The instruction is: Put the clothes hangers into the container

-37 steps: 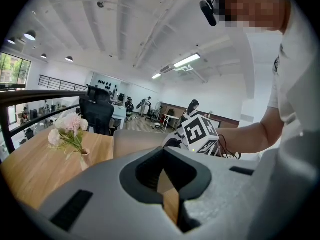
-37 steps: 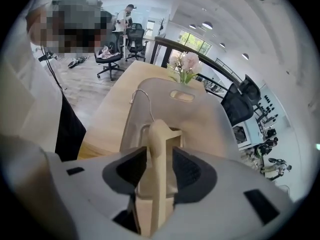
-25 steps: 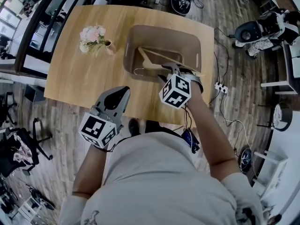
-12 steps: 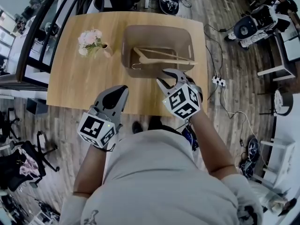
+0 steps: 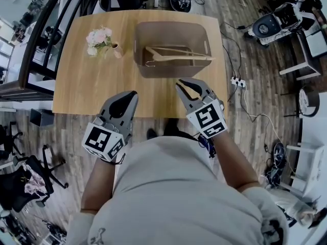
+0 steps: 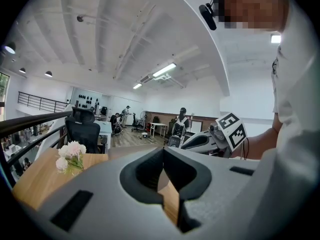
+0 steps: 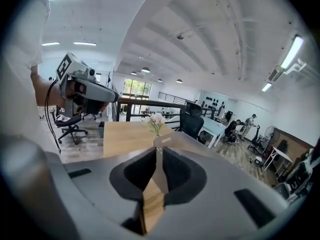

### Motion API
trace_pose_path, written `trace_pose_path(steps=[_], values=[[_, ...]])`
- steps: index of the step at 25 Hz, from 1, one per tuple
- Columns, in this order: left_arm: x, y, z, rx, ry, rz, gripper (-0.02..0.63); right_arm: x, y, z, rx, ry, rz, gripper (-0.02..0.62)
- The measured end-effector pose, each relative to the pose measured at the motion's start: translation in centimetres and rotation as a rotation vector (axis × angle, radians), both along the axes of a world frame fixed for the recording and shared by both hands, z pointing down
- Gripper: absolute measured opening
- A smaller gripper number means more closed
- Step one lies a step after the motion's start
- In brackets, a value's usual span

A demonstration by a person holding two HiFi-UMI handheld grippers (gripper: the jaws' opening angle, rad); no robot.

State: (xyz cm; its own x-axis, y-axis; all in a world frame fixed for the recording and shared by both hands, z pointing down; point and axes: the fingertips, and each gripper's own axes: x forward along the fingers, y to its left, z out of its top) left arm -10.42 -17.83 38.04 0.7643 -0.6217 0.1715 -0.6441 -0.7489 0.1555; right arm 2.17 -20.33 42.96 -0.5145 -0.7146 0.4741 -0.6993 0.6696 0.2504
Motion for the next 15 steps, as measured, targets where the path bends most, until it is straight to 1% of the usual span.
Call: trace_pose_path(steps=[3,8,12,15], values=[[-0.7,0.8,-0.2,0.008,0.004,0.001,0.006,-0.7,1.4,-0.8,0.017,-0.037,-0.006,0.029],[-1.4,2.3,0.0,0.002,0.007,0.019,0.006,-1.8,3.7,-0.8,0.015,-0.058,-0.029,0.006],[-1.8,2.8,0.2,-0.004,0.008,0.024,0.006,-1.6,4.9,-1.8,0.026,-0.118,-0.007,0.006],[-2.0,2.8,0.2,-0.01,0.015,0.024,0.006,-1.2,5.5,-2.3,0.039,-0.125,0.002,0.006]])
